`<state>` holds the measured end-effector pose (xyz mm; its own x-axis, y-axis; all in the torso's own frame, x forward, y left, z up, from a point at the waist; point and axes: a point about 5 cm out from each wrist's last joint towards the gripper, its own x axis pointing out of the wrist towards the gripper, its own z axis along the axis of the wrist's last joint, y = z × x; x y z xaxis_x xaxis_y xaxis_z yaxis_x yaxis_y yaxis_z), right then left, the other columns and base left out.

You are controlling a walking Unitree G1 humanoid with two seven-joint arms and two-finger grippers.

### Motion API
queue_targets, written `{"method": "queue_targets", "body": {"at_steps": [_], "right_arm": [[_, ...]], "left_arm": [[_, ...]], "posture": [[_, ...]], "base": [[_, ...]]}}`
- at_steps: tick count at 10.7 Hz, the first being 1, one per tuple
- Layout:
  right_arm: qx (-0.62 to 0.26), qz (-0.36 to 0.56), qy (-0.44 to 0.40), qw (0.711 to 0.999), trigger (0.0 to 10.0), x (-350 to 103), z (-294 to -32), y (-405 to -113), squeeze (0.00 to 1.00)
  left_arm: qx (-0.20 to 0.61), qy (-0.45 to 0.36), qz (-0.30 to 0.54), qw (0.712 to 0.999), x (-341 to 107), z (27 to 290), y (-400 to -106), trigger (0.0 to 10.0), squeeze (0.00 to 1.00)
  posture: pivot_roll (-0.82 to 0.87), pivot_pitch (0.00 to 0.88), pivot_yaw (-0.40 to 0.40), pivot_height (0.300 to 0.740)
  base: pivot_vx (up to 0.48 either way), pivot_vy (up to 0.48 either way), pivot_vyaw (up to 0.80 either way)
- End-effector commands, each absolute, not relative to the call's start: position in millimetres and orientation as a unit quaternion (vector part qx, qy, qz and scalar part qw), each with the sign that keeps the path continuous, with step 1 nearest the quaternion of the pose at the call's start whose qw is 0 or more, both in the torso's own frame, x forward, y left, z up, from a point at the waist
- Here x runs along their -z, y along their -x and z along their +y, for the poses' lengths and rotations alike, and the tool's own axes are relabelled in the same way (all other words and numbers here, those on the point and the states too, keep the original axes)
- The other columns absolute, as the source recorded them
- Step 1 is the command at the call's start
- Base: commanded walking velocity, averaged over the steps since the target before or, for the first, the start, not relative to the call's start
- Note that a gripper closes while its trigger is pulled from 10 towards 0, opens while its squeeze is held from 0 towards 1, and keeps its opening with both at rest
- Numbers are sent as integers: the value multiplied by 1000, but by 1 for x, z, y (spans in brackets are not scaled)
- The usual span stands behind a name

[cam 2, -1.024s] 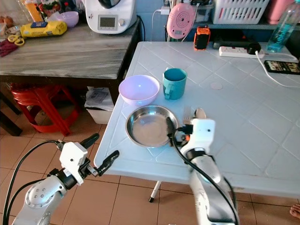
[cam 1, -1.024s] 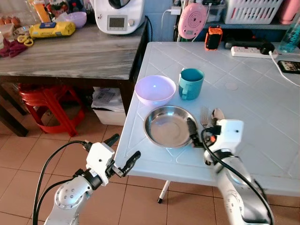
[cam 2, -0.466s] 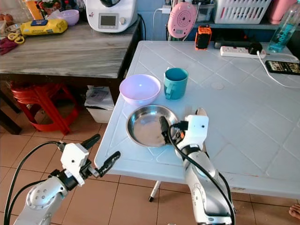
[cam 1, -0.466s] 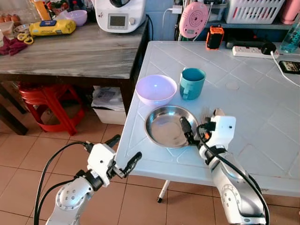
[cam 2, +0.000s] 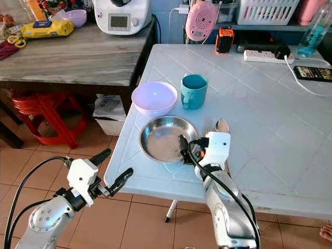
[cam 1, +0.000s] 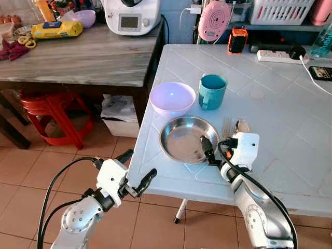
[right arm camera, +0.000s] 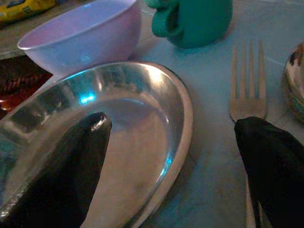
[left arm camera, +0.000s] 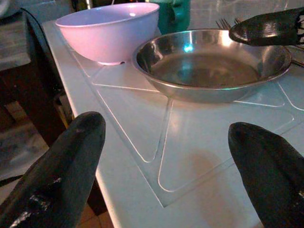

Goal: Setting the table

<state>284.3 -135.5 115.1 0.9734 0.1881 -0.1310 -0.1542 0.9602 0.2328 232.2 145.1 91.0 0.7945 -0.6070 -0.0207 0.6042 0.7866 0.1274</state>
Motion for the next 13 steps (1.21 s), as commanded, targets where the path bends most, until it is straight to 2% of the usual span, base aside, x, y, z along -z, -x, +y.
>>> {"method": "queue_targets", "body": {"at_steps": [1, 2, 13], "right_arm": [[-99, 82, -115, 985, 3216, -115, -131, -288, 0], [-105, 82, -116, 984, 0, -117, -129, -291, 0], [-107, 139, -133, 975, 0, -104, -127, -292, 0]], "left_arm": [[322, -74, -7, 944, -91, 147, -231, 10000, 0], [322, -74, -7, 944, -91, 147, -231, 10000, 0], [336, -75, -26, 938, -99, 145, -236, 10000, 0]], "posture": [[-92, 118, 53, 740], [-86, 114, 51, 740], [-80, 101, 52, 740]], "base": [[0, 0, 0], [0, 0, 0], [0, 0, 0]]}}
